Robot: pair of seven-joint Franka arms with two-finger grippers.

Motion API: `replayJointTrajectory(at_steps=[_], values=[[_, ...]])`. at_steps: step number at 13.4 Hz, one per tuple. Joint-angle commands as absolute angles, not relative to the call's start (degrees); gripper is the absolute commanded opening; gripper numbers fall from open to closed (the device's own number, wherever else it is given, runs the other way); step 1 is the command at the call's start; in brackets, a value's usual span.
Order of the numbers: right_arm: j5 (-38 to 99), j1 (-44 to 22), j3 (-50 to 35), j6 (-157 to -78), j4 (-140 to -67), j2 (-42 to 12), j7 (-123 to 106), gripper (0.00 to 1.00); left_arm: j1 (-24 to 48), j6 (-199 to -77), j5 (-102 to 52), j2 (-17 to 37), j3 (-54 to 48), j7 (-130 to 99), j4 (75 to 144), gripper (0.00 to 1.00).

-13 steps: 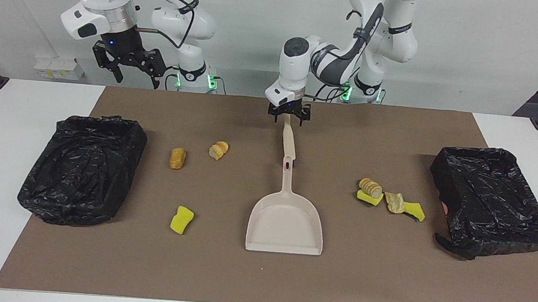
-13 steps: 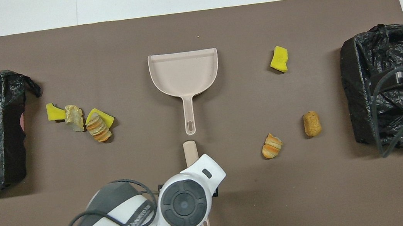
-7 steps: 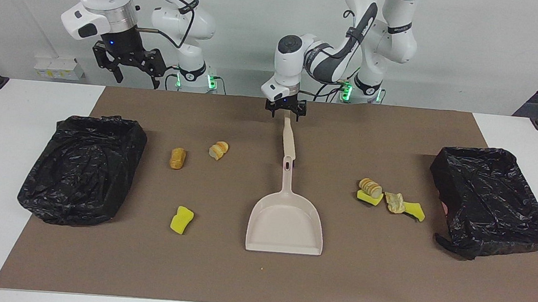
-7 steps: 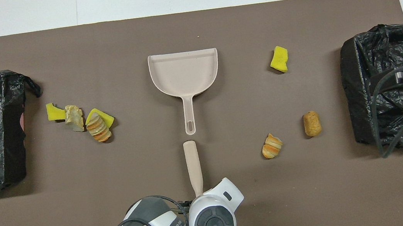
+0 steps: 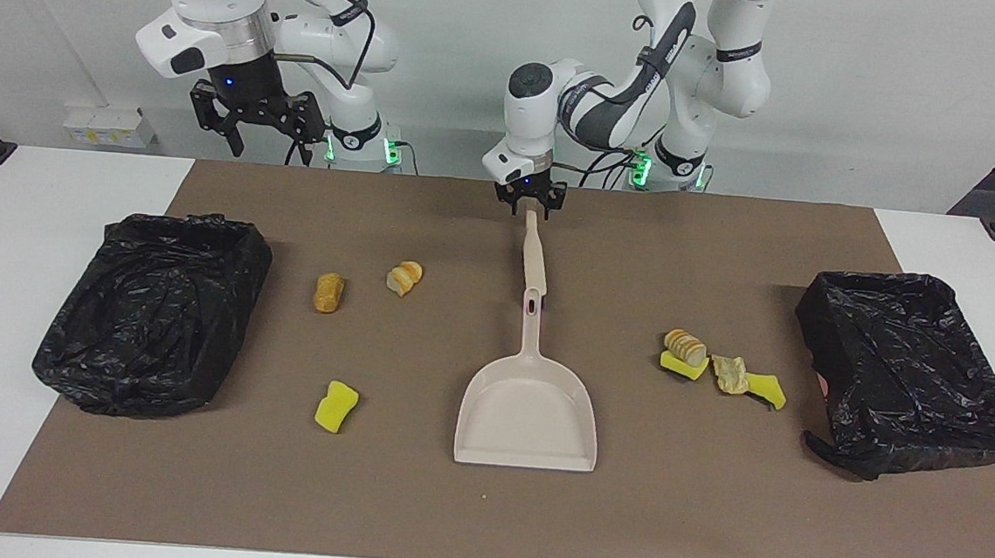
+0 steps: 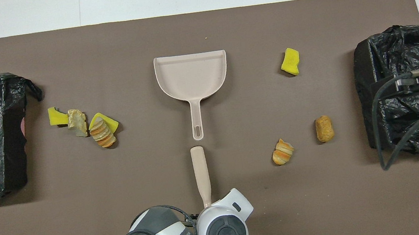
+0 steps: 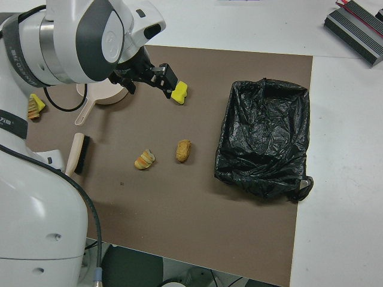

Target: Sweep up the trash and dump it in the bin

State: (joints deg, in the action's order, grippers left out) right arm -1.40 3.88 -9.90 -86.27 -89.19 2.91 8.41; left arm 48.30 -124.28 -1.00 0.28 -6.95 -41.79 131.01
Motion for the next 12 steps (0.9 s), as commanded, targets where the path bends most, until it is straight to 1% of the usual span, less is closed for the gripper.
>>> replayJointTrajectory(at_steps=[1, 4, 6, 8, 10, 12], values=[[-1.6, 3.1, -9.9, -88.7, -88.2, 1.5, 8.5, 1.0, 47.1, -122.1, -1.7, -1.0, -6.9, -41.1, 129.9, 0.0], [-1.6, 0.4, -9.9, -90.2, -85.8, -3.2, 13.2, 1.0, 47.0, -121.6, -1.8, -1.1, -6.8, -40.9, 130.0, 0.0], [-1.7, -0.9, -9.9, -92.5, -85.2, -5.1, 14.3, 1.0, 46.9, -120.6, -1.8, -2.5, -6.6, -40.8, 130.0, 0.0], [-3.2, -3.4, -9.9, -94.6, -83.5, -8.2, 17.0, 1.0, 46.0, -116.4, -1.7, -5.3, -6.1, -40.3, 130.0, 0.0], [-5.3, -5.8, -9.9, -96.6, -81.1, -12.0, 19.7, 1.0, 43.3, -110.4, -1.7, -9.0, -6.1, -37.7, 130.0, 0.0], [-5.5, -8.3, -9.8, -98.1, -77.5, -16.9, 23.3, 1.0, 39.0, -103.8, -1.8, -14.7, -6.0, -34.0, 130.0, 0.0]])
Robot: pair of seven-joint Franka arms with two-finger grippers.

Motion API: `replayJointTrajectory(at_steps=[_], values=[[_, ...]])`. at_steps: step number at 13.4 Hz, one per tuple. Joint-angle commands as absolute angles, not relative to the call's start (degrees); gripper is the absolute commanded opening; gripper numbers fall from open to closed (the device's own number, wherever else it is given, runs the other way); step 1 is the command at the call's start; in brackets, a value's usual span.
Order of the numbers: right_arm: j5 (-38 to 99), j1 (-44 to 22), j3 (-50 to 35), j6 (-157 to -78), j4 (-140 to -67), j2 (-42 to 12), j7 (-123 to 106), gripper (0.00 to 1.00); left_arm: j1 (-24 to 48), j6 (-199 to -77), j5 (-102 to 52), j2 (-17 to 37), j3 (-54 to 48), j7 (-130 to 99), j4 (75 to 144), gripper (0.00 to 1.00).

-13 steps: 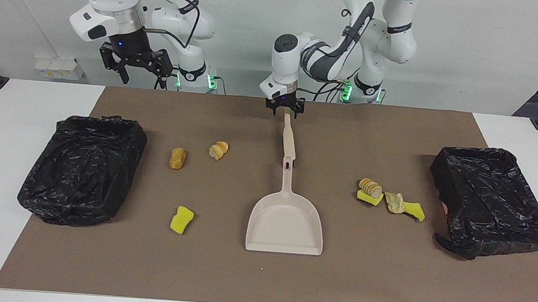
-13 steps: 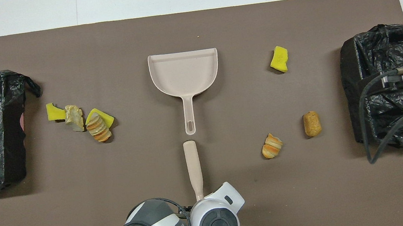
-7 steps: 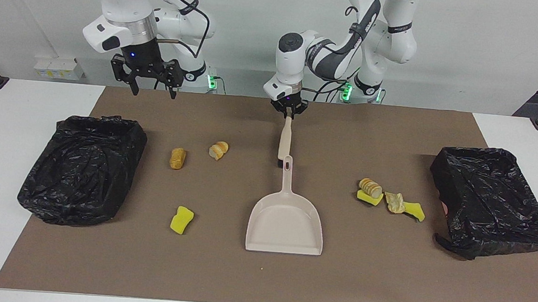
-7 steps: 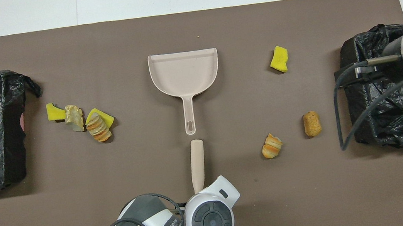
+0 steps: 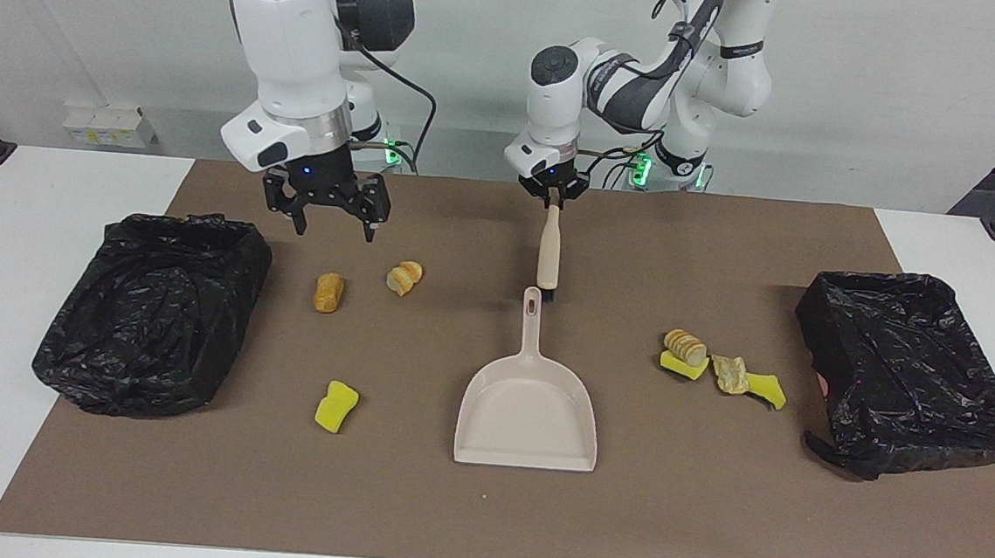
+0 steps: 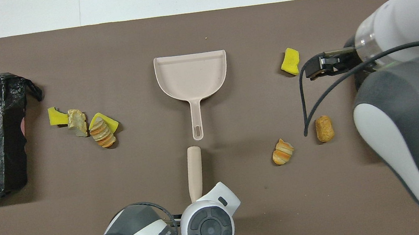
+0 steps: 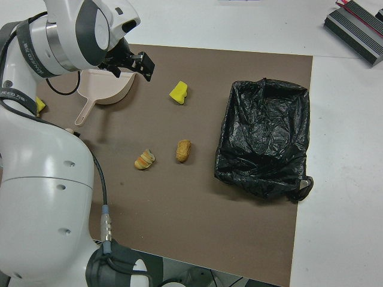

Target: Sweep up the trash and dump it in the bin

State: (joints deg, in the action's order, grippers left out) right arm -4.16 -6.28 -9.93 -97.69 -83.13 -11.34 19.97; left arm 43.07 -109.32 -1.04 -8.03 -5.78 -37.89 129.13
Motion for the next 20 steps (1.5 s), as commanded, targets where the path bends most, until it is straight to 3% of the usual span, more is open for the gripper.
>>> replayJointTrajectory(at_steps=[1, 4, 9, 14, 16, 20], values=[[-6.6, -10.4, -9.8, -98.3, -75.7, -19.2, 24.9, 1.0, 35.5, -100.8, -1.8, -18.0, -5.9, -31.1, 129.9, 0.0], [-7.1, -14.6, -9.8, -102.1, -72.8, -24.5, 29.3, 1.0, 25.8, -96.6, -1.7, -19.2, -5.6, -23.8, 128.2, 0.0], [-8.0, -21.4, -9.4, -105.6, -68.2, -32.7, 34.5, 1.0, 4.5, -97.5, -0.4, -9.9, -5.4, -2.9, 119.2, 0.0], [-10.0, -27.0, -8.4, -111.1, -66.2, -40.1, 36.0, 1.0, -3.0, -103.5, 3.4, 0.1, -5.4, -1.8, 112.2, 0.0], [-10.5, -27.6, -8.5, -111.4, -64.8, -41.6, 35.9, 1.0, -3.4, -107.8, 5.1, 3.9, -5.4, -2.2, 112.3, 0.0], [-12.2, -28.9, -9.1, -113.3, -66.8, -42.6, 35.6, 0.84, -4.0, -110.1, 5.1, 4.0, -5.4, -2.1, 115.2, 0.0]])
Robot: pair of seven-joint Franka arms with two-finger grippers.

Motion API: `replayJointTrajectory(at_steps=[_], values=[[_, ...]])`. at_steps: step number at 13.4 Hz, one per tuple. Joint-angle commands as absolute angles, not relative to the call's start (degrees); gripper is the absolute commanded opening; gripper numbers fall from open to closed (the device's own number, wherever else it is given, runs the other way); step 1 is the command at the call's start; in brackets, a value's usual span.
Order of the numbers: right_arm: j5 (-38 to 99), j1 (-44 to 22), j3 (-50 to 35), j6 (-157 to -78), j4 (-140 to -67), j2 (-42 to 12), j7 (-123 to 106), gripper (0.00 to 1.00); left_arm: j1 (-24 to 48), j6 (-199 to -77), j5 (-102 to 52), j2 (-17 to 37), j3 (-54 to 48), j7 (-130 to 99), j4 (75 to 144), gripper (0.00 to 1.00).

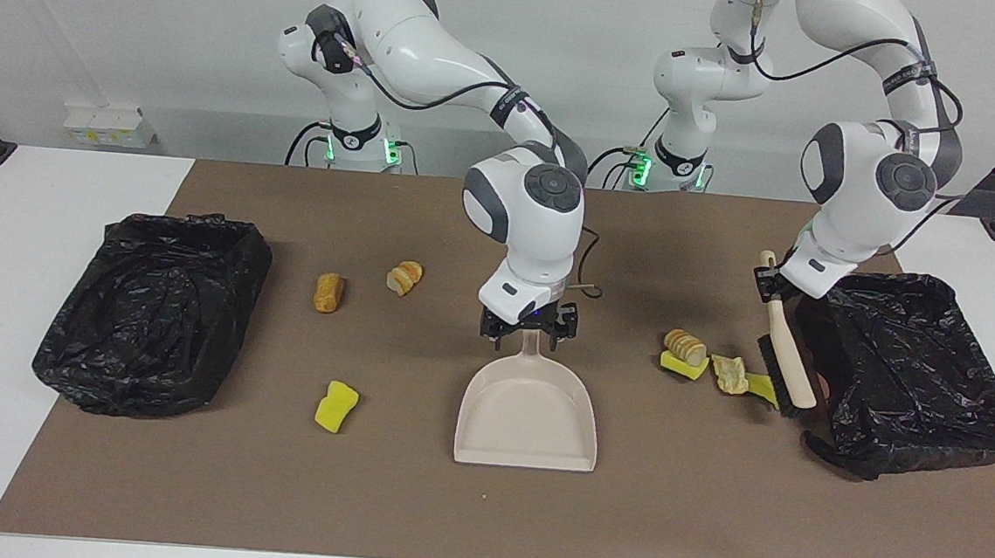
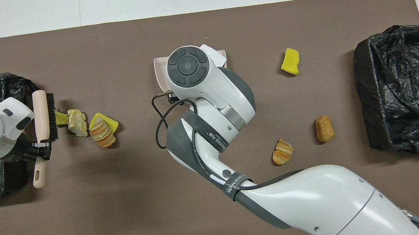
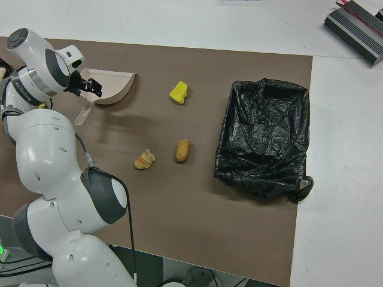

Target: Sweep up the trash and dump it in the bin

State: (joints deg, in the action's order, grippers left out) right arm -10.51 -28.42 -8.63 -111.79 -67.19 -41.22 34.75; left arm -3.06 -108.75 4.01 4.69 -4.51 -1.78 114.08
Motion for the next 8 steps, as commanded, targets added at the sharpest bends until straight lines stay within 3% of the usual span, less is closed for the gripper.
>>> replayJointTrajectory(at_steps=[1, 4, 6, 8], values=[[-12.0, -28.9, -9.1, -113.3, -67.2, -42.6, 35.7, 0.82, -4.4, -110.8, 5.1, 3.5, -5.4, -2.2, 116.7, 0.0], [-11.8, -29.2, -9.1, -113.1, -69.2, -41.8, 36.0, 0.79, -4.0, -113.8, 5.1, 4.3, -5.4, -2.4, 119.1, 0.0], [-11.4, -29.0, -9.1, -112.9, -69.9, -41.7, 35.9, 0.69, -2.8, -113.9, 5.1, 4.1, -5.4, -3.8, 119.4, 0.0], [-11.0, -29.1, -9.3, -113.0, -72.5, -40.4, 36.1, 0.67, -2.5, -113.9, 5.1, 4.1, -5.5, -3.8, 119.4, 0.0]])
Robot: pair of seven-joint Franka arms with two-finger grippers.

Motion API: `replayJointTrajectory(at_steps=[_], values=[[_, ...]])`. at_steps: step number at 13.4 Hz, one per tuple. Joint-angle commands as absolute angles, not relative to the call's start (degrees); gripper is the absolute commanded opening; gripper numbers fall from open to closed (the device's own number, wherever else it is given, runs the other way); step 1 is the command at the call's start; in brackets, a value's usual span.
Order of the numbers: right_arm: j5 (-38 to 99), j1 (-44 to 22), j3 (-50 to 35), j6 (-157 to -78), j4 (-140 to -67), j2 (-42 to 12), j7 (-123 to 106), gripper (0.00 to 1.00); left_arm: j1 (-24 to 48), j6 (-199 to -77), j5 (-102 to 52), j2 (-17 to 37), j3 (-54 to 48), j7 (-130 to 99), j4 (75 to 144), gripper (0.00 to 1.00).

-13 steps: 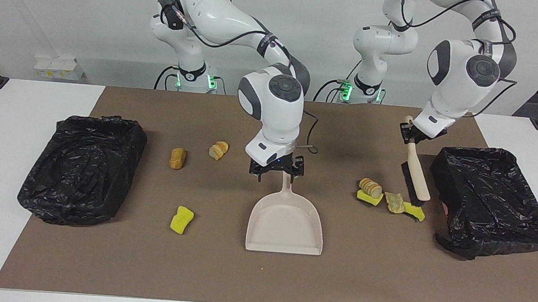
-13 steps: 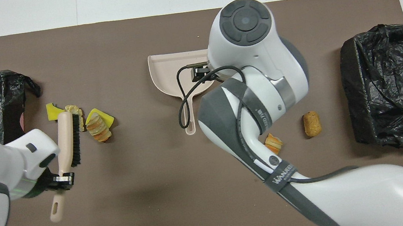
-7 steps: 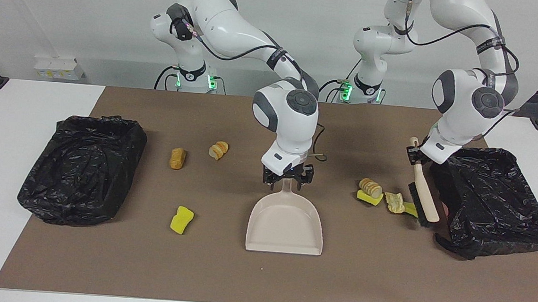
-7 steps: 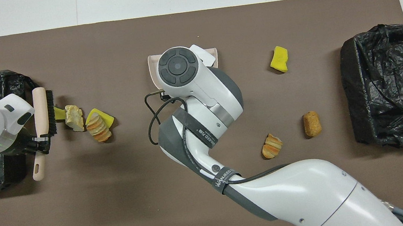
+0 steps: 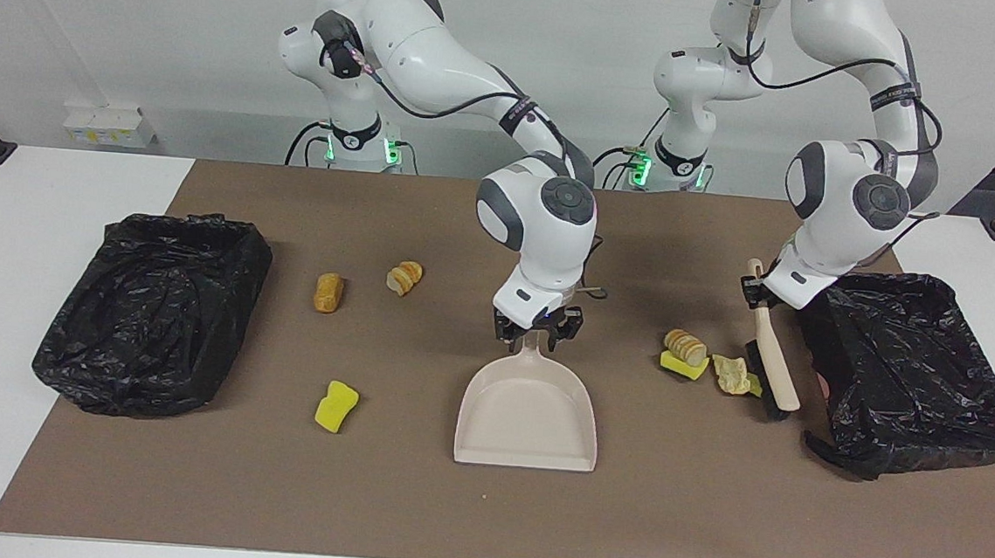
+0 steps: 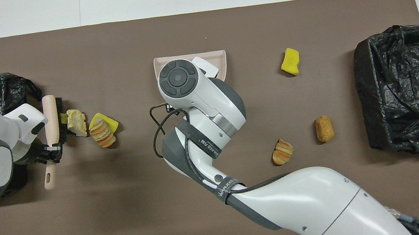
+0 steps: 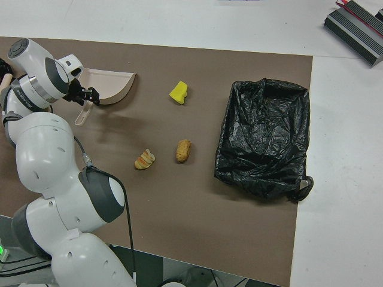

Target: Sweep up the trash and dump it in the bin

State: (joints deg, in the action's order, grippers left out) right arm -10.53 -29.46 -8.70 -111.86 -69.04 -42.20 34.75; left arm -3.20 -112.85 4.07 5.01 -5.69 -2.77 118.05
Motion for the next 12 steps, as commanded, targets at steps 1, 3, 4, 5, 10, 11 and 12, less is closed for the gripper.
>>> replayJointTrajectory(at_steps=[1, 3, 4, 5, 10, 11, 12], values=[[-11.0, -29.0, -9.3, -113.3, -73.5, -39.8, 36.1, 0.66, -2.4, -113.3, 5.1, 3.6, -5.5, -3.8, 120.1, 0.0], [-11.1, -29.1, -9.3, -113.0, -73.3, -39.8, 36.1, 0.58, 0.2, -113.0, 4.4, 3.3, -5.8, -5.2, 120.7, 0.0], [-11.0, -29.0, -9.3, -113.0, -73.2, -39.8, 36.1, 0.48, 1.4, -112.2, 3.5, 3.3, -6.0, -7.0, 120.7, 0.0], [-10.9, -29.0, -9.3, -112.9, -73.0, -39.6, 36.0, 0.33, 3.5, -110.1, 2.1, 3.3, -6.0, -8.7, 120.2, 0.0], [-11.1, -28.6, -9.3, -113.3, -73.0, -38.0, 36.0, 0.0, 4.2, -107.5, -1.4, -0.8, -5.9, -11.5, 115.2, 0.0], [-11.1, -28.3, -9.3, -113.3, -73.1, -37.1, 35.0, 0.0, 4.0, -107.6, -1.6, -0.4, -5.7, -13.7, 113.5, 0.0], [-11.1, -28.0, -9.3, -113.3, -73.6, -36.2, 34.0, 0.0, 3.4, -108.7, -1.6, -0.4, -5.5, -16.2, 113.5, 0.0]])
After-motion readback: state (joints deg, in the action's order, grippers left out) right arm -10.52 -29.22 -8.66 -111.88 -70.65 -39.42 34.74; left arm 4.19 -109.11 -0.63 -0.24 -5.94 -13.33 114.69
